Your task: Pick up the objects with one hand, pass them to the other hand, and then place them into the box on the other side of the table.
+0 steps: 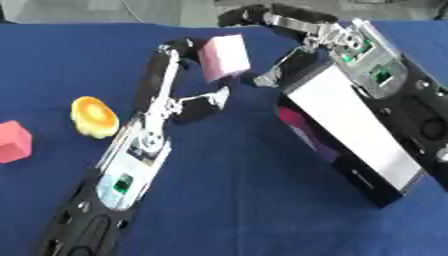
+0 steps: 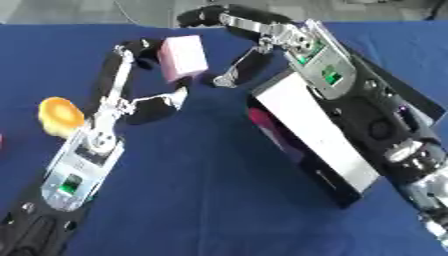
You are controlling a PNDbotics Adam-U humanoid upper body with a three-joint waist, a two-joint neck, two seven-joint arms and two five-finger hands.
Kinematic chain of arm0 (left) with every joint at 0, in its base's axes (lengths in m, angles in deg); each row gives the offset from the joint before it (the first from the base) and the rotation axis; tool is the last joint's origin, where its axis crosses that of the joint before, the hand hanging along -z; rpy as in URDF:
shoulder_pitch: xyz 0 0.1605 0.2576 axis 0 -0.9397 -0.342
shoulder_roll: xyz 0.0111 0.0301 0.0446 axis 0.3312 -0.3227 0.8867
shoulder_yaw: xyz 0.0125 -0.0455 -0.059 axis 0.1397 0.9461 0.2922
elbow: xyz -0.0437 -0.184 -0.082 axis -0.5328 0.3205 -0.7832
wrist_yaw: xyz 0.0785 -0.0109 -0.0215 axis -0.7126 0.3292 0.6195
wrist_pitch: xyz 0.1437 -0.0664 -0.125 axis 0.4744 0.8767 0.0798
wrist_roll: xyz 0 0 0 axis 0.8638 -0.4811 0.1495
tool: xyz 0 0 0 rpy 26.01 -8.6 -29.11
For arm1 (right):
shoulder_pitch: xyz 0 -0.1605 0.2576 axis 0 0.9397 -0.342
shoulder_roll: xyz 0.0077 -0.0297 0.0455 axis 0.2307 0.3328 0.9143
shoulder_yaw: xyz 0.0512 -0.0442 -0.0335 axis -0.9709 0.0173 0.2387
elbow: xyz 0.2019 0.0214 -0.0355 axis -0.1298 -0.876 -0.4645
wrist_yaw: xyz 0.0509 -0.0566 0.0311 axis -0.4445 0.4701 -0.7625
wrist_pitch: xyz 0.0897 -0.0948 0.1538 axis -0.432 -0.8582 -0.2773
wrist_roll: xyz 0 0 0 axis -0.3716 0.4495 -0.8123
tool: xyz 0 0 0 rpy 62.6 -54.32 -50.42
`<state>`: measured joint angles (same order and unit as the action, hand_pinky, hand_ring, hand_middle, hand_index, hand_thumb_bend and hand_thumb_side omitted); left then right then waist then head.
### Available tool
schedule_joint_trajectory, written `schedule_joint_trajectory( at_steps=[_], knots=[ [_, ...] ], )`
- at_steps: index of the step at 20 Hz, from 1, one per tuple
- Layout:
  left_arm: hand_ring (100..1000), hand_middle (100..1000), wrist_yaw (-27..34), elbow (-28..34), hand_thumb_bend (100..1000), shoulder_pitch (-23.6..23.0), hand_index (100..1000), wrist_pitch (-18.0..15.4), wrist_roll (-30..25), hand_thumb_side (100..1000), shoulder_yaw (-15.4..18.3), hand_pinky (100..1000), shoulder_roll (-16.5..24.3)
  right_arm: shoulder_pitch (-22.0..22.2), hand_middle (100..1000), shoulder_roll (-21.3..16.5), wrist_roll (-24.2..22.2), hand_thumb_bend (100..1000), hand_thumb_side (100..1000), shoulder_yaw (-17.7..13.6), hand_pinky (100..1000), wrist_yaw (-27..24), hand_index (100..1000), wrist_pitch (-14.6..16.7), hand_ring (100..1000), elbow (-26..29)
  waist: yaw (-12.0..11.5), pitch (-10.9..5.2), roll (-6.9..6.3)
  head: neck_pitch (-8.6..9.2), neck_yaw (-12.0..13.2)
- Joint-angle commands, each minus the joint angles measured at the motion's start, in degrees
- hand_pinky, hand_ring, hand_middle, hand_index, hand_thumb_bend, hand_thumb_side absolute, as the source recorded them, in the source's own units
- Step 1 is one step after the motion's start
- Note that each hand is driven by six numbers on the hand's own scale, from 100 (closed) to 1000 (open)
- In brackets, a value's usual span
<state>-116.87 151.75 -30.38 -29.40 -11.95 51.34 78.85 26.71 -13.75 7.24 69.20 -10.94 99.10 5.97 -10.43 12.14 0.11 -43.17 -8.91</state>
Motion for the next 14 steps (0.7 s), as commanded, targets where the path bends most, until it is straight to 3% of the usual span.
schedule_joint_trajectory(
  at_steps=[1,14],
  knots=[
    [695,501,0.38,-0.21,100,0.87,544,0.00,0.41,116,0.08,690,-0.65,-1.42,910,-0.66,-0.30,328,100,-0.38,1000,-1.01,982,-0.68,978,0.92,-0.10,-1.65,0.09,0.43,-0.23],
    [698,501,0.83,-1.39,100,1.11,543,-0.97,2.13,129,0.08,690,-1.11,-1.29,884,-0.68,-1.50,328,100,-0.25,1000,-1.23,962,-1.47,965,1.21,-0.11,-1.57,0.12,0.54,-0.37]
  ],
)
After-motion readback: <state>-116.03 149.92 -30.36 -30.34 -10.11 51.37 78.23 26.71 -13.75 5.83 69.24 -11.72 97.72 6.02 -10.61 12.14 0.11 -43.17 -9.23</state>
